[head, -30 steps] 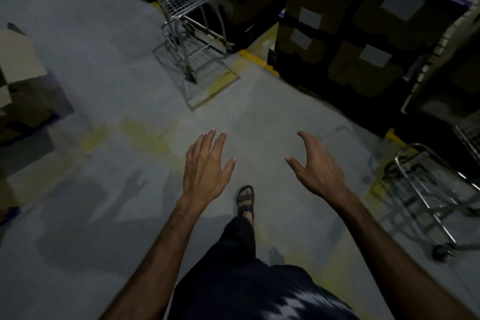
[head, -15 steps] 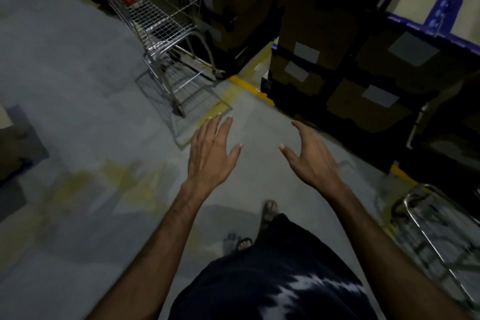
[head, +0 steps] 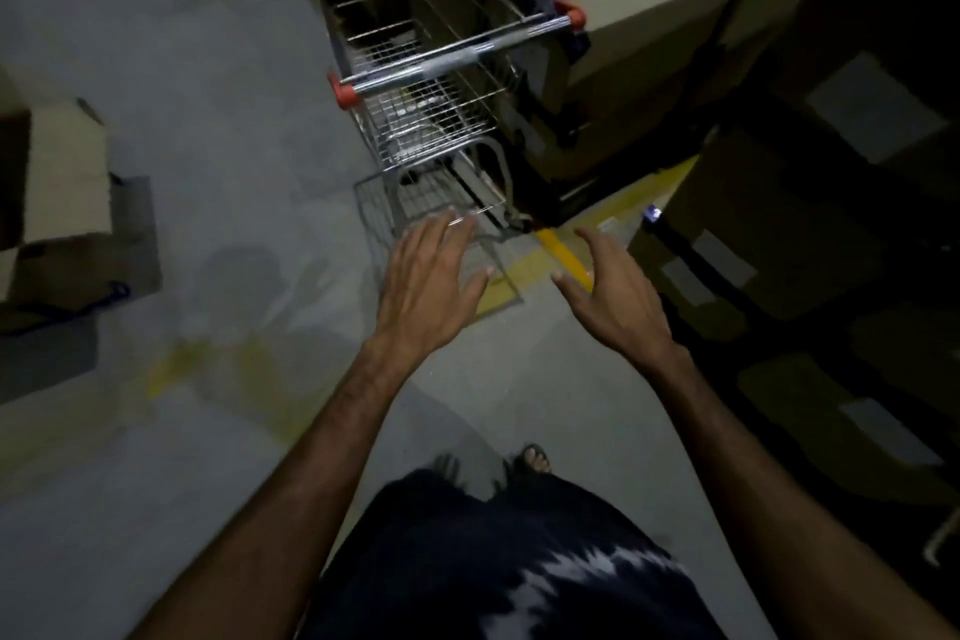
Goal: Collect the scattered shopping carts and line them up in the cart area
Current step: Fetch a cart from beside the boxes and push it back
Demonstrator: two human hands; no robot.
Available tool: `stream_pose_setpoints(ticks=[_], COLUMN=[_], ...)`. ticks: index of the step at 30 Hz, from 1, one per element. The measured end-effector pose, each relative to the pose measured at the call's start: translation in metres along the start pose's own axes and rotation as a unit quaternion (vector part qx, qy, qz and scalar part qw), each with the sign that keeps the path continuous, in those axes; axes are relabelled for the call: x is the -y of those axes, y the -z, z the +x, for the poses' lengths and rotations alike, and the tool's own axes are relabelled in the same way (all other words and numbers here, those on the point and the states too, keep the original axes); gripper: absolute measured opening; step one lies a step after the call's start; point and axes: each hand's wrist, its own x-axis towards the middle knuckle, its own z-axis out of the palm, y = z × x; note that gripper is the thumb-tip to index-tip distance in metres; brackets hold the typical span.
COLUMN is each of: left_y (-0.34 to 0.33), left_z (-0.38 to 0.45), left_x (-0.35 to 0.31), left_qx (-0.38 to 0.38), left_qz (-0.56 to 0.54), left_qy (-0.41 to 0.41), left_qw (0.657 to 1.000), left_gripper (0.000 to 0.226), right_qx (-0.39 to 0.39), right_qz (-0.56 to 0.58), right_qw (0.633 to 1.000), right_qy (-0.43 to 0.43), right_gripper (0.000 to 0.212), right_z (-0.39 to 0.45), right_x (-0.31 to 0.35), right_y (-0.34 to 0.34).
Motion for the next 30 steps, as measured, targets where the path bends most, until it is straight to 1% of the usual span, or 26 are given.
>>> stream_pose_setpoints(ticks=[2, 4, 8, 12, 17, 20, 22, 25, 28, 30], left_y=[0.001, 0.001, -0.010, -0.031, -0.046, -0.051, -0.053, -0.060, -0.065, -0.065], left_z=[0.025, 0.044, 0.084, 0.143, 0.221, 0.265, 0.290, 0.316, 0.335, 0.342], left_x=[0.009, 0.021, 0.051, 0.082, 0.112, 0.123, 0.130, 0.141, 0.157, 0.165], left_qx=[-0.013, -0.021, -0.024, -0.023, -0.069, -0.090, -0.078, -0.037, 0.029, 0.073], left_qz=[0.006, 0.005, 0.012, 0.026, 0.001, 0.005, 0.020, 0.021, 0.047, 0.078], left_qy=[0.027, 0.056, 0.075, 0.089, 0.120, 0.111, 0.094, 0.105, 0.122, 0.150], left_qw=[1.000, 0.998, 0.997, 0.995, 0.990, 0.990, 0.992, 0.994, 0.991, 0.983], left_gripper=[0.063, 0.063, 0.061, 0.061, 0.055, 0.055, 0.056, 0.059, 0.056, 0.063], right_qx=[0.005, 0.007, 0.014, 0.028, 0.049, 0.041, 0.046, 0.056, 0.052, 0.057], right_qz=[-0.008, 0.008, 0.010, -0.001, -0.052, -0.071, -0.079, -0.081, -0.119, -0.142], right_qw=[1.000, 0.999, 0.998, 0.999, 0.996, 0.996, 0.995, 0.994, 0.988, 0.982], right_qy=[0.021, 0.036, 0.055, 0.046, 0.048, 0.045, 0.044, 0.056, 0.088, 0.112], right_gripper=[0.067, 0.066, 0.066, 0.068, 0.071, 0.068, 0.070, 0.069, 0.066, 0.066], right_z=[0.041, 0.076, 0.140, 0.204, 0.281, 0.322, 0.346, 0.375, 0.409, 0.434], right_x=[0.004, 0.009, 0.006, 0.004, 0.016, 0.022, 0.024, 0.026, 0.027, 0.023], right_y=[0.010, 0.017, 0.016, 0.008, 0.021, 0.030, 0.032, 0.034, 0.036, 0.036])
